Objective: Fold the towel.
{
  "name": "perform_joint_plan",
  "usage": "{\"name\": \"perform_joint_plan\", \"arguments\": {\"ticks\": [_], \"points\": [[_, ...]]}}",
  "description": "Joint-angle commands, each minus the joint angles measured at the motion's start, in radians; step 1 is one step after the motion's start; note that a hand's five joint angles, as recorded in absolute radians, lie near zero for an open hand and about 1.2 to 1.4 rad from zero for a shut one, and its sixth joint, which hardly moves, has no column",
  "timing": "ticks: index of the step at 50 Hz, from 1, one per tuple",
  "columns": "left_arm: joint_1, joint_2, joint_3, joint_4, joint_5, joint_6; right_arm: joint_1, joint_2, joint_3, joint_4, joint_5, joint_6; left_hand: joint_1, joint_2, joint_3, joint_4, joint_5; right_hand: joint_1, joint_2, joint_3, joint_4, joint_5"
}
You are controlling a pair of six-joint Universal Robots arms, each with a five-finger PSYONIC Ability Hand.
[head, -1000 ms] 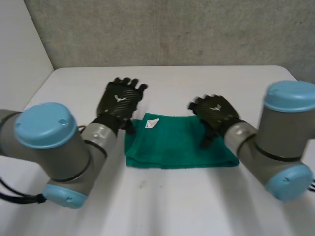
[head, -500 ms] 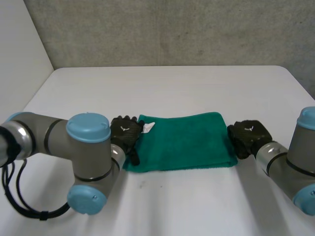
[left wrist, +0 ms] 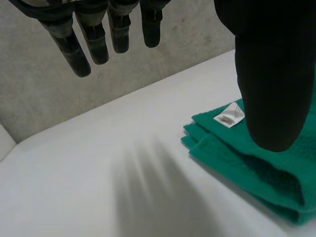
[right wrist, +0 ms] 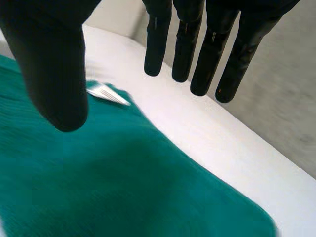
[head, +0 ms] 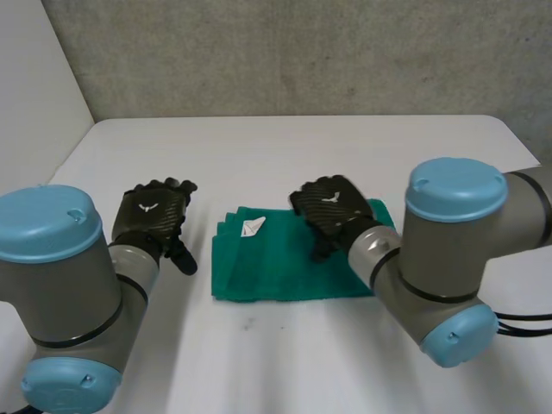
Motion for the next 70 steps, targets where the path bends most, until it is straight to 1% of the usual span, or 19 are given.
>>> {"name": "perform_joint_plan", "arguments": {"ticks": [1,4,5,13,20,24,26,27,37,42,48,51,55,59,60,62,63,67,70], "points": [[0.003,-0.009,-0.016,0.003,0.003,-0.001,-0.228,-0.137,0.214,-0.048,-0.021,0.035,-0.004,-0.019,-0.028,-0.018,-0.034,-0.130,-0.212,-0.212,-0.213,-0.218],[-0.005,-0.009,-0.017,0.003,0.005,-0.001,-0.262,-0.147,0.259,-0.050,-0.068,0.034,-0.004,-0.019,-0.028,-0.018,-0.034,-0.127,-0.209,-0.209,-0.210,-0.215],[-0.005,-0.009,-0.016,0.003,0.007,-0.001,-0.321,-0.149,0.329,-0.051,-0.146,0.032,-0.004,-0.019,-0.028,-0.018,-0.034,-0.096,-0.177,-0.177,-0.179,-0.183],[-0.010,-0.012,-0.017,0.003,0.017,-0.002,-0.400,-0.140,0.397,-0.072,-0.233,0.032,-0.004,-0.019,-0.028,-0.018,-0.034,-0.028,-0.110,-0.110,-0.111,-0.115],[-0.010,-0.015,-0.030,0.003,0.017,-0.002,-0.406,-0.082,0.398,-0.125,-0.226,0.031,-0.004,-0.019,-0.028,-0.018,-0.034,0.119,0.037,0.037,0.036,0.032],[-0.010,-0.015,-0.033,0.013,0.017,-0.002,-0.409,-0.062,0.391,-0.149,-0.220,0.029,-0.004,-0.019,-0.028,-0.018,-0.034,0.432,0.350,0.350,0.349,0.345],[-0.008,-0.013,-0.036,0.016,0.017,-0.002,-0.421,-0.051,0.380,-0.152,-0.213,0.028,-0.004,-0.019,-0.028,-0.018,-0.034,0.819,0.737,0.737,0.736,0.732],[-0.008,-0.013,-0.037,0.016,0.017,-0.002,-0.424,-0.043,0.375,-0.152,-0.210,0.026,-0.004,-0.019,-0.028,-0.018,-0.034,0.881,0.799,0.799,0.798,0.794],[-0.004,0.004,-0.059,0.016,0.017,-0.002,-0.420,-0.020,0.279,-0.126,-0.105,-0.035,-0.006,-0.022,-0.031,-0.021,-0.037,0.881,0.800,0.799,0.798,0.794],[0.002,0.028,-0.070,0.016,0.017,-0.002,-0.322,-0.023,0.207,-0.109,-0.076,-0.064,-0.009,-0.025,-0.034,-0.024,-0.040,0.881,0.800,0.799,0.798,0.794],[0.021,0.054,-0.065,0.016,0.017,-0.002,-0.069,-0.014,0.044,-0.077,-0.078,-0.069,-0.009,-0.025,-0.034,-0.024,-0.040,0.881,0.800,0.799,0.798,0.794],[0.021,0.056,-0.056,0.017,0.017,-0.002,0.011,-0.006,0.003,-0.060,-0.101,-0.069,-0.009,-0.025,-0.034,-0.024,-0.040,0.881,0.800,0.799,0.798,0.794],[0.022,0.054,-0.034,0.022,0.019,-0.001,0.149,0.110,-0.059,-0.036,-0.191,-0.092,-0.001,-0.016,-0.025,-0.015,-0.032,0.881,0.800,0.799,0.798,0.794],[0.021,0.048,-0.005,0.028,0.019,0.002,0.192,0.187,-0.109,0.012,-0.230,-0.130,0.005,-0.010,-0.019,-0.010,-0.026,0.881,0.800,0.799,0.798,0.794],[0.019,0.041,0.012,0.029,0.020,0.004,0.191,0.189,-0.119,0.024,-0.222,-0.130,0.005,-0.010,-0.019,-0.010,-0.026,0.859,0.777,0.777,0.776,0.772],[0.013,0.030,0.032,0.029,0.026,0.005,0.185,0.182,-0.126,0.035,-0.199,-0.126,0.011,-0.004,-0.013,-0.004,-0.020,0.284,0.202,0.202,0.201,0.196],[0.012,0.022,0.044,0.031,0.033,0.005,0.179,0.173,-0.126,0.039,-0.161,-0.114,0.011,-0.004,-0.013,-0.004,-0.020,-0.071,-0.153,-0.153,-0.154,-0.158],[0.003,-0.038,0.110,0.028,0.094,0.007,0.137,0.100,-0.122,0.035,-0.072,-0.043,0.026,0.010,0.002,0.011,-0.005,-0.218,-0.300,-0.300,-0.301,-0.305],[-0.011,-0.090,0.165,0.028,0.128,0.001,0.090,0.049,-0.102,0.032,-0.046,0.015,0.026,0.010,0.002,0.011,-0.005,-0.265,-0.347,-0.347,-0.348,-0.353]]}}
